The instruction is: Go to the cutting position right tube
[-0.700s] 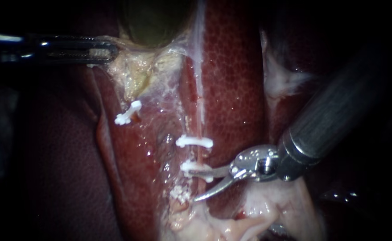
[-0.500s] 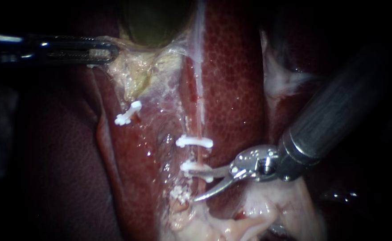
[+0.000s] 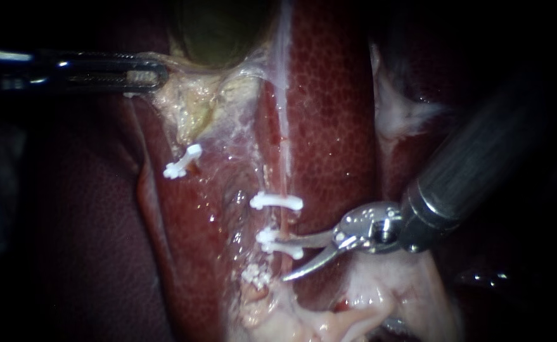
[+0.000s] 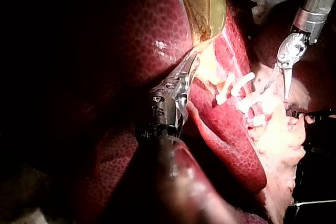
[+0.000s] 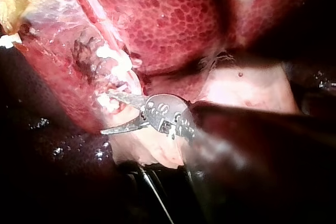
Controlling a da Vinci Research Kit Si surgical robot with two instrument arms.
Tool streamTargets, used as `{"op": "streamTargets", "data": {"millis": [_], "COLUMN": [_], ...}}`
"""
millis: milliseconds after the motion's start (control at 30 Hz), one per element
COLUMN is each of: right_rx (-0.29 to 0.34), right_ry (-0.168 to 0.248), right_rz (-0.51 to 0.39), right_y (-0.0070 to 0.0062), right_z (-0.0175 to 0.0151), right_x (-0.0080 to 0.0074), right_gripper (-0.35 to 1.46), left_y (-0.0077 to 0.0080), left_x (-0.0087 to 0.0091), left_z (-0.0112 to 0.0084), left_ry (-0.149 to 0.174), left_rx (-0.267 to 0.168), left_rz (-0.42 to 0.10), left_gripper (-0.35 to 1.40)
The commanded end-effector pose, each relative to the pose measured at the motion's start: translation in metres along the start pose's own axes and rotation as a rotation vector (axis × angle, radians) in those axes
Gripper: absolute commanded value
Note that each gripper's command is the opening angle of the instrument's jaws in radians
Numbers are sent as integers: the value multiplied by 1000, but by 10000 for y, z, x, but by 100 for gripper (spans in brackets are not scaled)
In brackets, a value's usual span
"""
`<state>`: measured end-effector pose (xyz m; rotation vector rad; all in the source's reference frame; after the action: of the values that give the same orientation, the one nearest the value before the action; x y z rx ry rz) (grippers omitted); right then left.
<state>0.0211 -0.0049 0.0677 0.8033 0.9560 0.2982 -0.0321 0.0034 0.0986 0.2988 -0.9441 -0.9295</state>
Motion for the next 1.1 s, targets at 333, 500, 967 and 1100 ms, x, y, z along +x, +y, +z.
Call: {"op": "streamTargets", "data": {"millis": [333, 500, 967, 1100], "right_rx": [2, -5, -15, -18], "right_ry": [0, -20, -32, -32], "right_rz": [-6, -6, 12, 12], "right_y": [21, 27, 51, 55], "right_z": [-13, -15, -9, -3], "right_x": [-13, -16, -19, -18], "right_gripper": [130, 123, 110, 110], "left_y": [-2, -2, -3, -4], "left_x": [0, 0, 0, 0], "left_z": [-2, -2, -3, -3], "left_ry": [-1, -1, 0, 0], "left_rx": [-4, -4, -3, -3], "left_rz": [6, 6, 5, 5], "left_gripper": [-35, -35, -35, -35]}}
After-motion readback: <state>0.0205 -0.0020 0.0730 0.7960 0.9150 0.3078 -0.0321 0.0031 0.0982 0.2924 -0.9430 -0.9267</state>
